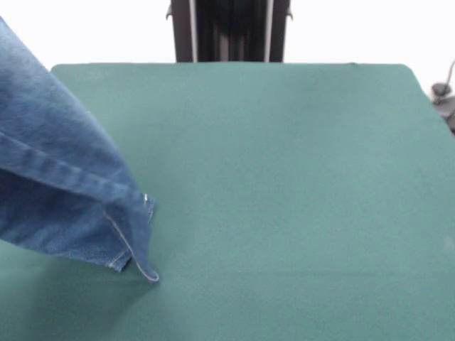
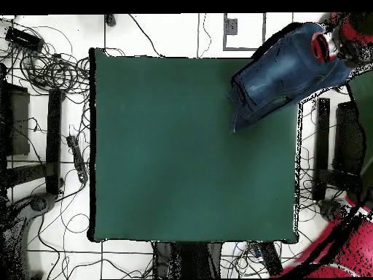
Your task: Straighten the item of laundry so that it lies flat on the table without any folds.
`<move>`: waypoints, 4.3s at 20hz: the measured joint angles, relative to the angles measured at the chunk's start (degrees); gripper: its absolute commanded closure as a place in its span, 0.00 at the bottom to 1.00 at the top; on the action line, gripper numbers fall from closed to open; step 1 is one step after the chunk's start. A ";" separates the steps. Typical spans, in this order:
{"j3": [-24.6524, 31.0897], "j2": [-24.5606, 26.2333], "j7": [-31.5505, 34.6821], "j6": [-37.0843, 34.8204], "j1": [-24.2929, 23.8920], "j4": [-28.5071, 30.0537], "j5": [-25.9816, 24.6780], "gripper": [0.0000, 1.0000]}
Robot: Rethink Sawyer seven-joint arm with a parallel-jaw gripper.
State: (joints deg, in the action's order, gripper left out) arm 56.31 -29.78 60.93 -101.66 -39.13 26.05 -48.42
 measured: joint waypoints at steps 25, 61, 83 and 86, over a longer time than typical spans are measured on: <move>-19.20 -15.29 20.29 44.10 -3.51 51.33 21.52 1.00; -48.08 -17.90 53.54 96.79 16.58 86.45 32.90 1.00; -54.83 -22.22 53.56 102.41 24.37 103.24 41.80 1.00; -55.48 -23.61 53.63 102.79 26.60 105.42 43.69 1.00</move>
State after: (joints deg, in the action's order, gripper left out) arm 0.83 -53.39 114.56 1.13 -12.53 131.47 -4.74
